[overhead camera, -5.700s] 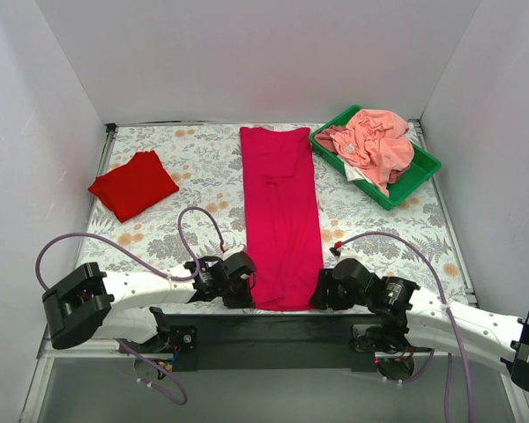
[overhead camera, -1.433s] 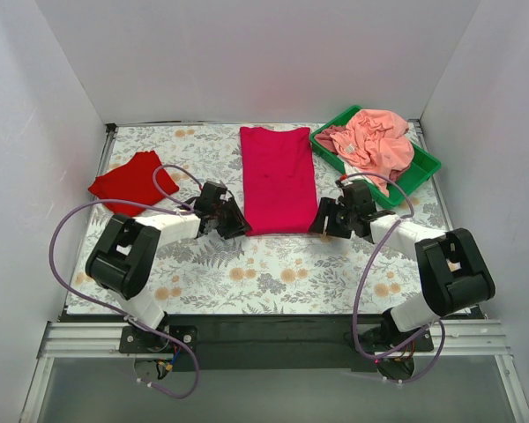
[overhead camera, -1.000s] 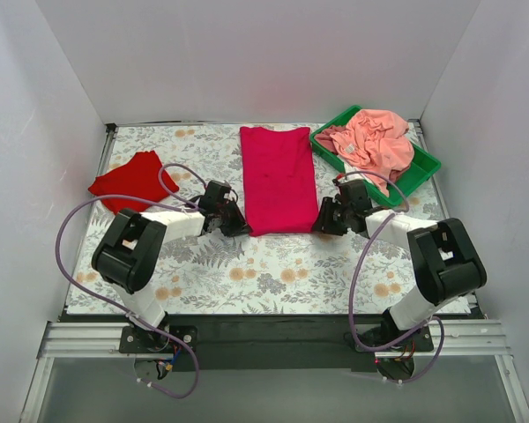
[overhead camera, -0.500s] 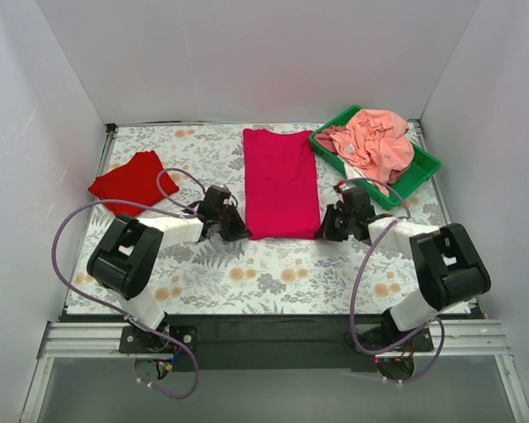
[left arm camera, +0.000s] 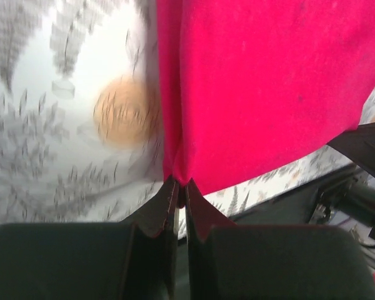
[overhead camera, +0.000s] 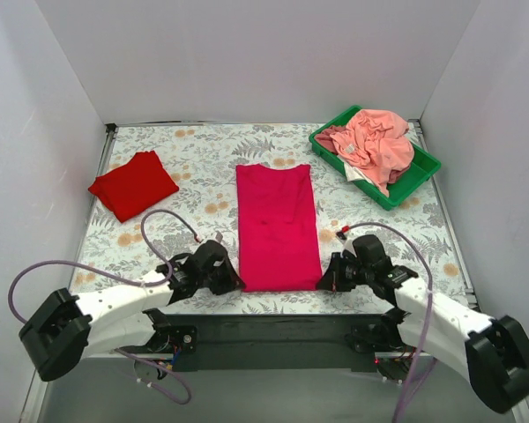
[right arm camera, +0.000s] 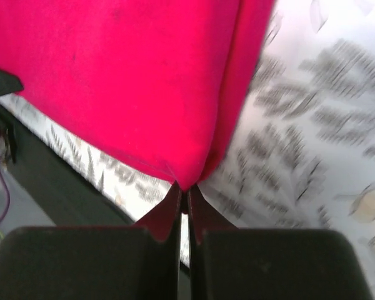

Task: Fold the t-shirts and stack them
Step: Fold the tshirt

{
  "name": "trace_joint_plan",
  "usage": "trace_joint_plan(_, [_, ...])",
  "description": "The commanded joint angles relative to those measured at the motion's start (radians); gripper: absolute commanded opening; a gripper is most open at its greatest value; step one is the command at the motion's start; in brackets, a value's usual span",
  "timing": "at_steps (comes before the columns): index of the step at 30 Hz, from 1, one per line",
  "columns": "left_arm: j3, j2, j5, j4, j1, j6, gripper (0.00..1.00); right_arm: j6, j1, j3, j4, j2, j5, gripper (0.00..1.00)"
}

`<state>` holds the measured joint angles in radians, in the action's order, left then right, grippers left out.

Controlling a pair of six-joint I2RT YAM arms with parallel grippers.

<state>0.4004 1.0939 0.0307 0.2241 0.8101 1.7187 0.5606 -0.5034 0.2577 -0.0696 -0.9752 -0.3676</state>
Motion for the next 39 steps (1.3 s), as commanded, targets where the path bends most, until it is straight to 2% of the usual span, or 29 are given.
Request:
trace_joint_plan(1, [-0.055,-0.145,-0.098,0.171,0.099,0.142,0.00,0.120,-0.061,-0.070,-0.136,0.171,0.016,0.01])
trace_joint_plan(5, [-0.078,-0.230,-0.097,0.227,0.167,0.188,0.00,0.197,-0.122,-0.118,-0.203,0.381,0.025,0.01])
trace_joint_plan(12, [-0.018,-0.172,-0.098,0.225,0.284,0.206,0.00,0.329,-0.250,-0.169,-0.202,0.495,0.077,0.01])
trace_joint_plan(17, [-0.009,-0.152,-0.117,0.228,0.327,0.237,0.00,0.372,-0.303,-0.190,-0.203,0.507,0.107,0.01])
trace_joint_plan(21, [0.005,-0.196,-0.124,0.251,0.328,0.236,0.00,0.366,-0.317,-0.172,-0.216,0.501,0.124,0.01])
trace_joint_plan(32, [0.110,-0.258,-0.250,0.366,0.328,0.194,0.00,0.251,-0.322,0.058,-0.351,0.461,0.248,0.01])
trace_joint_plan(39, [0.212,-0.252,-0.471,0.423,0.328,0.205,0.00,0.182,-0.323,0.196,-0.357,0.389,0.363,0.01])
